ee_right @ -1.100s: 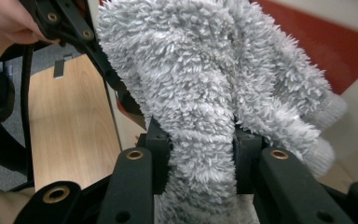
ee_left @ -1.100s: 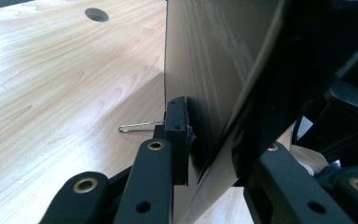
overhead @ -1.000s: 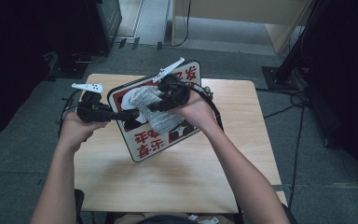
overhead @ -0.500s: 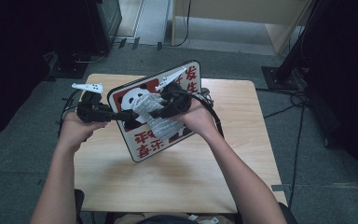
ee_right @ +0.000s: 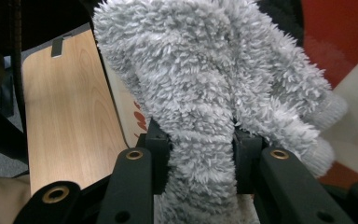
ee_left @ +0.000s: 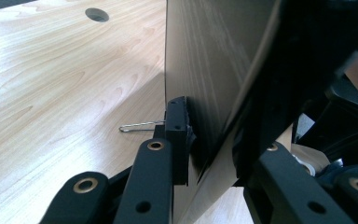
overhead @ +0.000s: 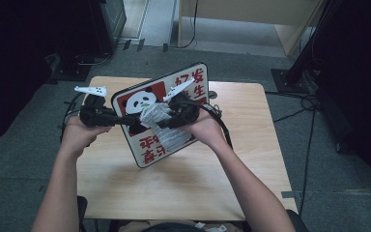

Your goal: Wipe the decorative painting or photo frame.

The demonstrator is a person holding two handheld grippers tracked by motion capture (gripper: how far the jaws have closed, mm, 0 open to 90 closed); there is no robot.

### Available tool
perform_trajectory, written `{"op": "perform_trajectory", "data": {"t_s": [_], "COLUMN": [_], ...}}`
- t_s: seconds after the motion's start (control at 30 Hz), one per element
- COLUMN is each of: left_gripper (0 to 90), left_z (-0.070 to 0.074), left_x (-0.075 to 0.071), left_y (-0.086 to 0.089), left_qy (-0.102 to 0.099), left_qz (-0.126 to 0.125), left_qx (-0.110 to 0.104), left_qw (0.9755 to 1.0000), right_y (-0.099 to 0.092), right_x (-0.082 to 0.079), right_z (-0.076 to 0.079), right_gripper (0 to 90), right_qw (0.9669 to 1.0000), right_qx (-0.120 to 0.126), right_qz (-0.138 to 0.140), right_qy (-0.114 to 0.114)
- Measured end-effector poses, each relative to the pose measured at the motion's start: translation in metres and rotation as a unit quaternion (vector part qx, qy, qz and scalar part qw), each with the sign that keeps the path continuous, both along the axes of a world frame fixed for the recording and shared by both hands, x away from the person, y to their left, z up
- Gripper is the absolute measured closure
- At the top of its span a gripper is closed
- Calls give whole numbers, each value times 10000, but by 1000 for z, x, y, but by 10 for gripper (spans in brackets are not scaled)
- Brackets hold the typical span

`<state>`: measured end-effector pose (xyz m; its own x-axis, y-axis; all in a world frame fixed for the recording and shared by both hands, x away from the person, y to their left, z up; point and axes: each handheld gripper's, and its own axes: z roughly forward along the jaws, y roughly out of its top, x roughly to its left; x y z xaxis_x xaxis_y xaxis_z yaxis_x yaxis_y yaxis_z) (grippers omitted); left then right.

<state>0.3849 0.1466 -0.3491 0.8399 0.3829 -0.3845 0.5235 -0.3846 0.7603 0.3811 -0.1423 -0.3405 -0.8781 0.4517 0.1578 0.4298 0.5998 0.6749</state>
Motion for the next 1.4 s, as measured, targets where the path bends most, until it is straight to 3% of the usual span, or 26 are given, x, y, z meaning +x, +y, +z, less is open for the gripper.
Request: {"op": "perform_trajectory", "data": {"t_s": [0.83, 1.4], "left_gripper": [773, 773], "left_z": [0, 0], "left_x": [0, -1], "left_y": [0, 0], "left_qy": [-17, -15], "left_qz": [-4, 1], "left_qx": [7, 9], "left_qw": [10000, 10000], "right_y": [-8, -12], "right_x": [-6, -13], "right_z": [-36, -69], "right_gripper": [677, 677], "right_qw": [9999, 9993], "right_qx": [1, -12], "right_qz": [13, -63], "right_qy": [143, 372]}}
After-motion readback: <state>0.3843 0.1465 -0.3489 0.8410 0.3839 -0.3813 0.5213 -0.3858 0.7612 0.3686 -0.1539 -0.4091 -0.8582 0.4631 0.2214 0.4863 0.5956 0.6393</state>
